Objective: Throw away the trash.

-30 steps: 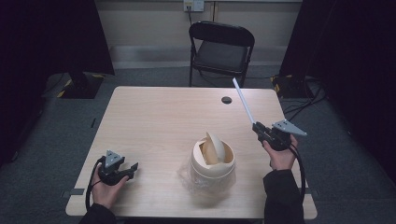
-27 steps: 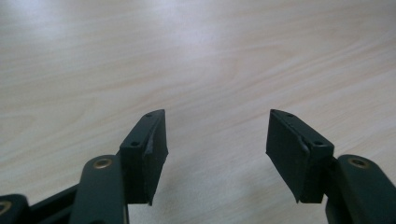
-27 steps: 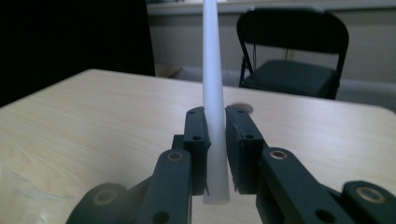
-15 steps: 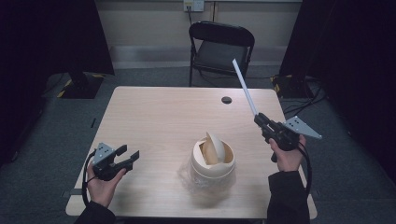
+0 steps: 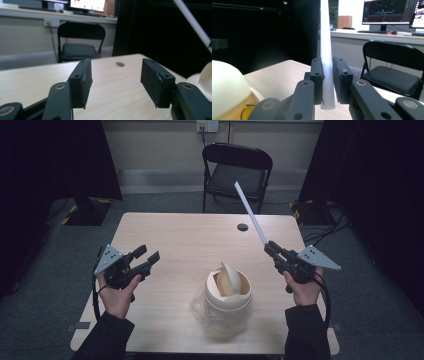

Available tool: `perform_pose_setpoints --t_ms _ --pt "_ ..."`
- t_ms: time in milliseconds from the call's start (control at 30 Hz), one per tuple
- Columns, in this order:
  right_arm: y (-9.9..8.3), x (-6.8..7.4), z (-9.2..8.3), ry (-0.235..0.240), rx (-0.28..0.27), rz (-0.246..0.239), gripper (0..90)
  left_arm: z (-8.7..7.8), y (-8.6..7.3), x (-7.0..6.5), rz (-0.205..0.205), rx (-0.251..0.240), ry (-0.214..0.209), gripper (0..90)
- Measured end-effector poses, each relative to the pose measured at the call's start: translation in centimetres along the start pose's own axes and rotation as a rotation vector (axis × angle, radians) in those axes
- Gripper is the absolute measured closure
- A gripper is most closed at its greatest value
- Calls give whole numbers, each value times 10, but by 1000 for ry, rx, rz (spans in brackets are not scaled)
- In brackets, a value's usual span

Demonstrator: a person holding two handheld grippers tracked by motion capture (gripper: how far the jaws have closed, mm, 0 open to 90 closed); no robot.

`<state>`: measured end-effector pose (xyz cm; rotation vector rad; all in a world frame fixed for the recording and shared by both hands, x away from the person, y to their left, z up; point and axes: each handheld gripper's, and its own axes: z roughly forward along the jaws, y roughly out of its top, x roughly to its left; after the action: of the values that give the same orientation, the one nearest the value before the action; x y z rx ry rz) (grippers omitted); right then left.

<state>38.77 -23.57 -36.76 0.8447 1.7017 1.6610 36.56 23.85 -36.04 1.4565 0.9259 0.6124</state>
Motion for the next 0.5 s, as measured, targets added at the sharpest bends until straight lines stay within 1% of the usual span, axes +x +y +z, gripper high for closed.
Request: perform_pose_setpoints --t_ms 67,133,267,300,400,500 --pt "3 2 -1 15 -15 -7 799 5 9 -5 -10 -30 -28 424" --pt "5 4 -2 28 -25 -14 799 11 16 -10 -12 -45 -48 425" --pt "8 7 -3 45 -43 -25 800 25 31 -25 15 -76 -86 425" --pt "8 7 -3 50 -45 -27 799 28 34 -27 13 -83 -89 426" --pt "8 8 -3 62 -43 -32 799 39 44 -36 12 -110 -120 427" --pt "8 10 -2 81 -47 -41 799 47 51 -44 13 -122 -141 428"
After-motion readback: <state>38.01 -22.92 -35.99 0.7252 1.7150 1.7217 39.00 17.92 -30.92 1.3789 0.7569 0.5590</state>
